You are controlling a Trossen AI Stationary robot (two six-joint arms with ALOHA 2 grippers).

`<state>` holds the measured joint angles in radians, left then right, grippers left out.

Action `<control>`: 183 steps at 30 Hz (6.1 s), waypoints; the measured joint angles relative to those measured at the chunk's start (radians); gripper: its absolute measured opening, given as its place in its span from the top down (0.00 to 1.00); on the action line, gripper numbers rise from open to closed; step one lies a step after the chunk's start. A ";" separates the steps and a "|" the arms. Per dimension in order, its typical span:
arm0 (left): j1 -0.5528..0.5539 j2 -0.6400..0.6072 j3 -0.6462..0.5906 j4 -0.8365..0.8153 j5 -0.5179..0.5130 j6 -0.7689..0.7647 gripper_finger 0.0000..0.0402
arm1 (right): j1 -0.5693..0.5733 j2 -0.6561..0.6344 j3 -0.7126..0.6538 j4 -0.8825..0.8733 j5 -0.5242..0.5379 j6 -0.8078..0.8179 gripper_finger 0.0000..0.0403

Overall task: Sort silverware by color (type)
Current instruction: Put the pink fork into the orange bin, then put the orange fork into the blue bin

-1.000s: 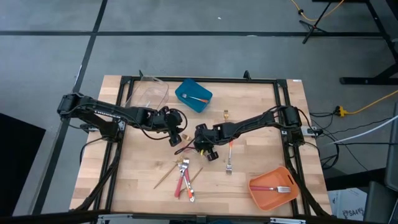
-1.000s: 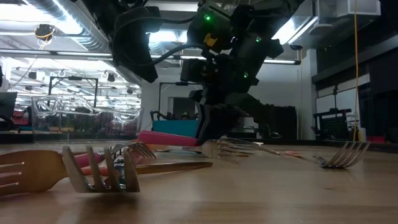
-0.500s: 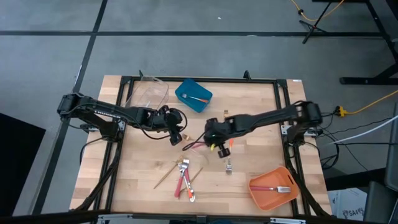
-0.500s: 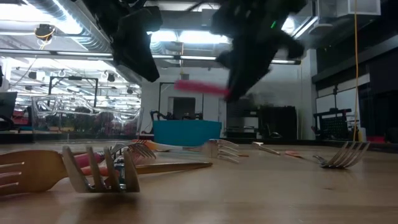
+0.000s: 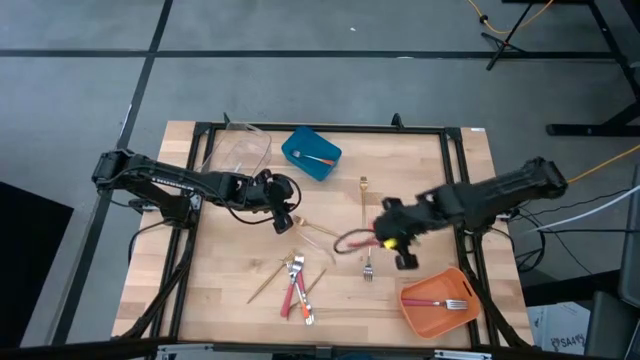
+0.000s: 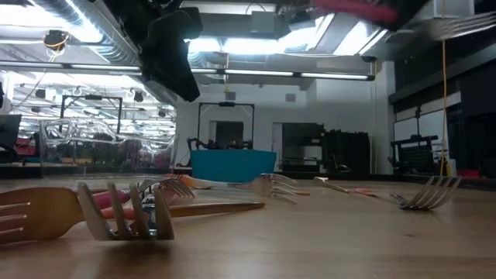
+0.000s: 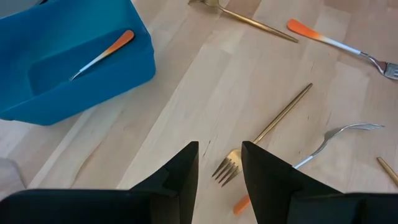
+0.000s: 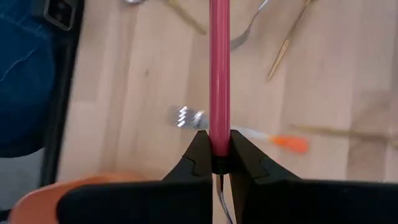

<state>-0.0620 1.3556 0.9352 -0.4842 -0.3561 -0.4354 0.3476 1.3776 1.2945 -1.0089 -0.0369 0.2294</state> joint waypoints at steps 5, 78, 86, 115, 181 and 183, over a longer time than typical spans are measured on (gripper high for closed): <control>0.000 0.000 0.000 0.001 0.001 0.000 0.71 | 0.207 -0.014 0.000 -0.096 0.092 0.223 0.98; -0.144 0.000 0.000 0.005 0.063 -0.211 0.71 | 0.850 -0.013 -0.533 0.250 0.225 0.786 0.75; -0.200 0.000 0.000 0.004 0.059 -0.245 0.71 | 0.850 -0.012 -0.471 0.230 0.209 0.786 0.75; -0.207 0.000 0.000 0.006 0.023 -0.244 0.71 | 0.611 -0.013 0.021 -0.380 0.648 0.627 0.75; -0.207 0.000 0.000 0.006 -0.134 -0.243 0.71 | -0.464 -0.012 0.019 0.096 0.427 0.193 0.75; -0.207 0.000 0.000 0.006 -0.134 -0.243 0.71 | -0.440 -0.012 0.019 0.091 0.422 0.198 0.75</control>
<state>-0.2687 1.3556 0.9352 -0.4782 -0.4900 -0.6781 -0.0920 1.3655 1.3136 -0.9180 0.3848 0.4275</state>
